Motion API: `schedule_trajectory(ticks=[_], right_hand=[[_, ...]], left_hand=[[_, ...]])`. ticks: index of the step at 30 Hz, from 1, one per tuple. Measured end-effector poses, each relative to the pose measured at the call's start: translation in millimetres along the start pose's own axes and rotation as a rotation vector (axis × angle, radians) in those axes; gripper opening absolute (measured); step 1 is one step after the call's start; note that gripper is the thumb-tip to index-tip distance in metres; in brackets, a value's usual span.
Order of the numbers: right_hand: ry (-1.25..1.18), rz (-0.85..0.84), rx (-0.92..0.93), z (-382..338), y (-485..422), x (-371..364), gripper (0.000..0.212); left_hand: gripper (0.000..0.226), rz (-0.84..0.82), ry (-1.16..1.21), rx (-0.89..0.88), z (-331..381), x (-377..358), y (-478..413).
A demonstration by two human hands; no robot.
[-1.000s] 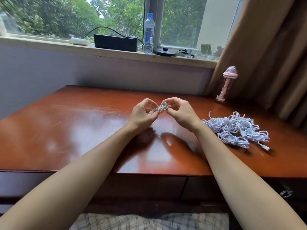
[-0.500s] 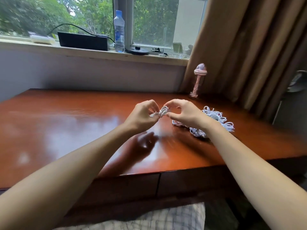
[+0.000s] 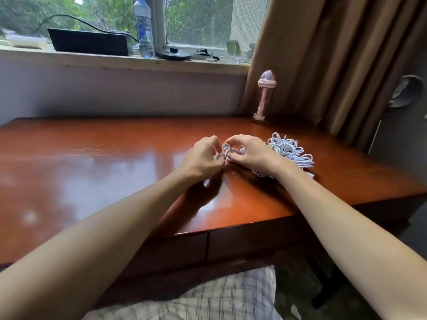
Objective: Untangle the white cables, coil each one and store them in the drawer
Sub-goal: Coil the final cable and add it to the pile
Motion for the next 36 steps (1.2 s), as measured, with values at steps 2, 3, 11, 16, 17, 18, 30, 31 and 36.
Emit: schedule_trajectory(ticks=[2,3,11,16,17,18,30,31,36], right_hand=[[-0.019,-0.013,-0.006,0.9,-2.2,-3.2,0.031],[-0.024,-0.012,-0.007,1.9,-3.9,-4.8,0.031],[0.006,-0.044,-0.004,13.2,-19.5,-16.7,0.036],[0.076,-0.027,0.026,16.0,-17.9,-22.6,0.037],[0.081,-0.02,0.027,15.1,-13.7,-22.3,0.037],[0.089,-0.009,0.03,14.8,-15.5,-21.5,0.038],[0.076,0.084,0.15,-47.5,10.3,-13.7,0.036],[0.057,0.07,0.154,-54.5,14.2,-16.5,0.035],[-0.024,0.007,0.125,-84.7,37.6,-34.7,0.031]], left_hand=[[0.022,0.006,0.011,0.001,-1.7,-1.3,-1.2],[0.022,0.006,0.011,0.003,-2.9,-2.8,-1.7],[0.015,0.018,0.002,-0.066,-17.1,-9.7,-10.0],[0.015,0.024,-0.033,-0.082,-26.1,-8.8,-9.3],[0.016,0.019,-0.039,-0.087,-23.7,-8.3,-5.7],[0.016,0.02,-0.049,-0.093,-22.8,-6.2,-6.8],[0.016,0.096,-0.031,-0.08,-13.1,50.4,41.5],[0.016,0.1,-0.047,-0.074,-13.9,58.0,48.7],[0.017,0.099,-0.112,-0.045,-20.7,88.3,83.9]])
Point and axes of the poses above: each hand's wrist, its own y-axis away from the middle knuckle, its own x-axis out of the back of the hand, z = x × y, the point moved 8 cm from there along -y, towards the middle knuckle, and after that the axes turned 10 degrees about z, right-handed, at the moved point
